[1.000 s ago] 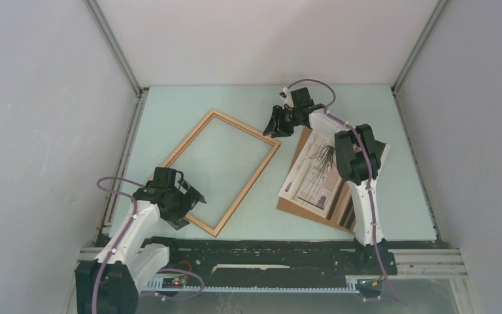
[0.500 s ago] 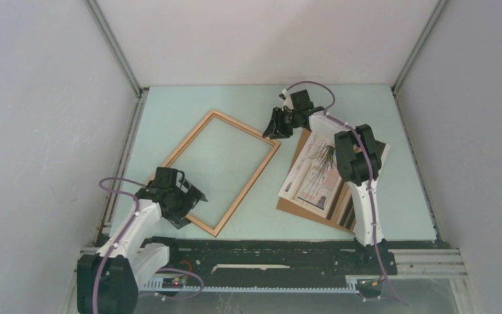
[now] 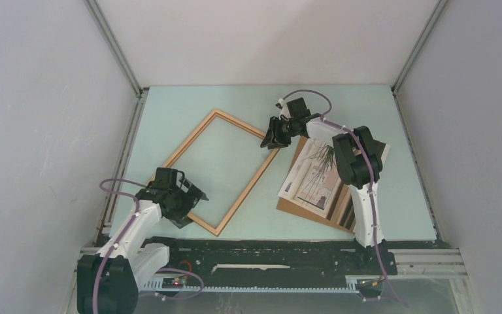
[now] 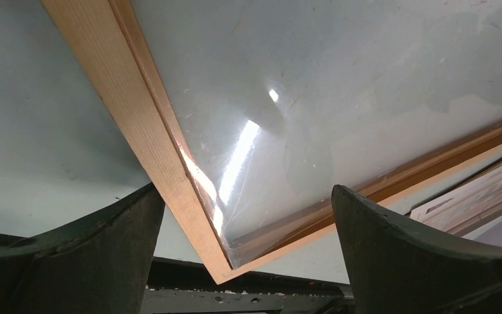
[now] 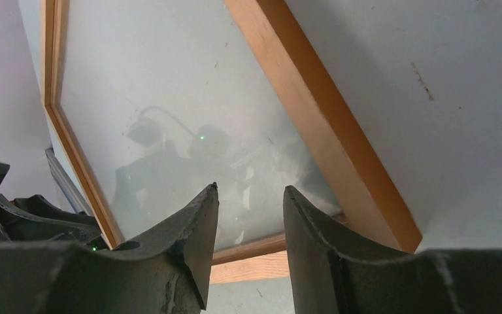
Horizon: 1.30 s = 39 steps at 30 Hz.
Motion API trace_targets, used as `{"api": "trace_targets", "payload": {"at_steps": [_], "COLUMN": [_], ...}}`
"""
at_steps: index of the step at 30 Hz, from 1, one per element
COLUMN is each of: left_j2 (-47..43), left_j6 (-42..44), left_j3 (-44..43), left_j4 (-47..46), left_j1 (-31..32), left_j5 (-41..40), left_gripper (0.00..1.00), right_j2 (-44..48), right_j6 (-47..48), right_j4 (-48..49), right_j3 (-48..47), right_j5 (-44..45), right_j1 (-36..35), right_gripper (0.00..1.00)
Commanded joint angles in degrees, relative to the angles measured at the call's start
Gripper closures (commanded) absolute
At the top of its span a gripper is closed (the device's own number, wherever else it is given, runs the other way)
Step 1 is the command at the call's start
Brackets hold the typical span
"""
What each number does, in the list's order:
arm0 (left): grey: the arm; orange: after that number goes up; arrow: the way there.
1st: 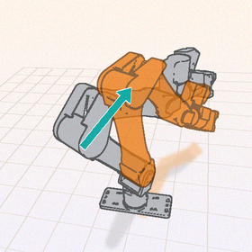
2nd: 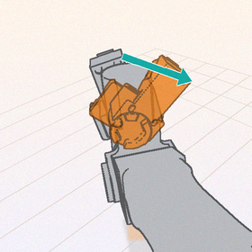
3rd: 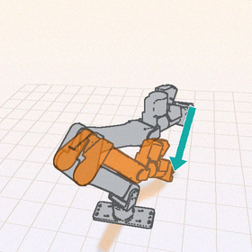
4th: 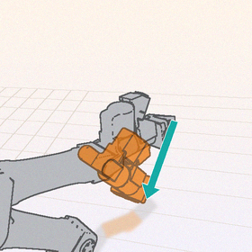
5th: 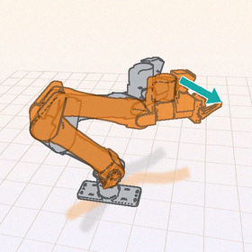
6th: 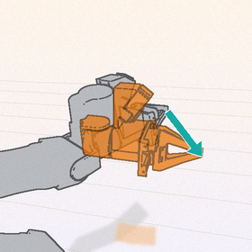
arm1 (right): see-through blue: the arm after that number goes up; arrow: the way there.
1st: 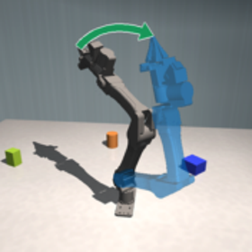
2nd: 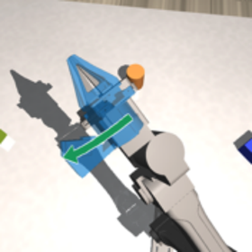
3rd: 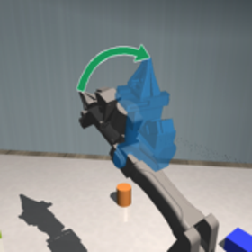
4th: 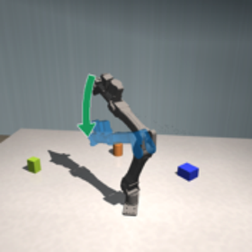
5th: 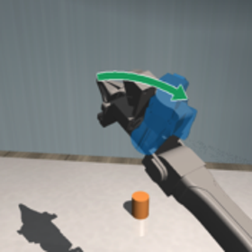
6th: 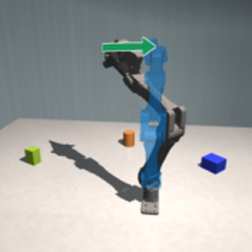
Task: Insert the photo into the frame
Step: Adjust the photo frame at the center of the board.
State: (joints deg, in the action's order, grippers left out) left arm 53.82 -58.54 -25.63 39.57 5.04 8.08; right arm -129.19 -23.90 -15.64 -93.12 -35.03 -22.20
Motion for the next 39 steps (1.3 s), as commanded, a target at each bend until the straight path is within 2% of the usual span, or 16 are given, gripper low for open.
{"api": "trace_targets", "payload": {"at_steps": [1,5,9,12,15,17,26,29,35,39], "left_j2": [-0.4,-1.1,-1.8,-1.8,0.2,1.2,1.3,-1.4,-8.0,-9.2], "left_j6": [-0.9,-0.1,0.5,1.4,1.7,2.1,2.0,5.6,12.6,17.3], "left_j3": [1.1,0.6,0.6,0.7,0.8,0.3,-0.2,-0.2,0.5,-3.1], "left_j4": [-2.4,-1.3,-1.0,-3.3,-7.6,-9.8,-24.5,-25.9,-26.8,-25.5], "left_j1": [0.3,0.4,0.4,0.3,0.8,2.2,14.8,17.1,17.5,18.7], "left_j5": [0.3,-1.1,-1.5,0.1,5.1,7.0,14.5,15.3,24.1,28.8], "left_gripper": [0.0,0.0,0.0,0.0,0.0,0.0,0.0,0.0,0.0,0.0], "right_j2": [3.7,4.4,7.6,12.6,18.8,22.3,34.8,36.5,43.4,48.9], "right_j6": [1.6,4.0,5.5,4.8,4.5,3.8,-3.9,-3.5,-3.8,-4.9], "right_j4": [-3.2,-9.2,-13.3,-14.0,-13.5,-13.7,-7.5,-9.1,-16.6,-22.6], "right_j3": [-2.6,-9.0,-9.4,-4.1,4.5,9.1,28.1,29.7,31.0,32.1], "right_j5": [3.0,5.8,10.9,13.5,16.5,16.6,12.3,12.8,17.6,21.7], "right_j1": [-0.2,-0.3,-1.6,-2.3,-2.7,-2.6,-1.7,-0.8,-1.4,-1.0], "right_gripper": [0.49,0.44,0.4,0.36,0.25,0.22,0.16,0.15,0.15,0.14]}}
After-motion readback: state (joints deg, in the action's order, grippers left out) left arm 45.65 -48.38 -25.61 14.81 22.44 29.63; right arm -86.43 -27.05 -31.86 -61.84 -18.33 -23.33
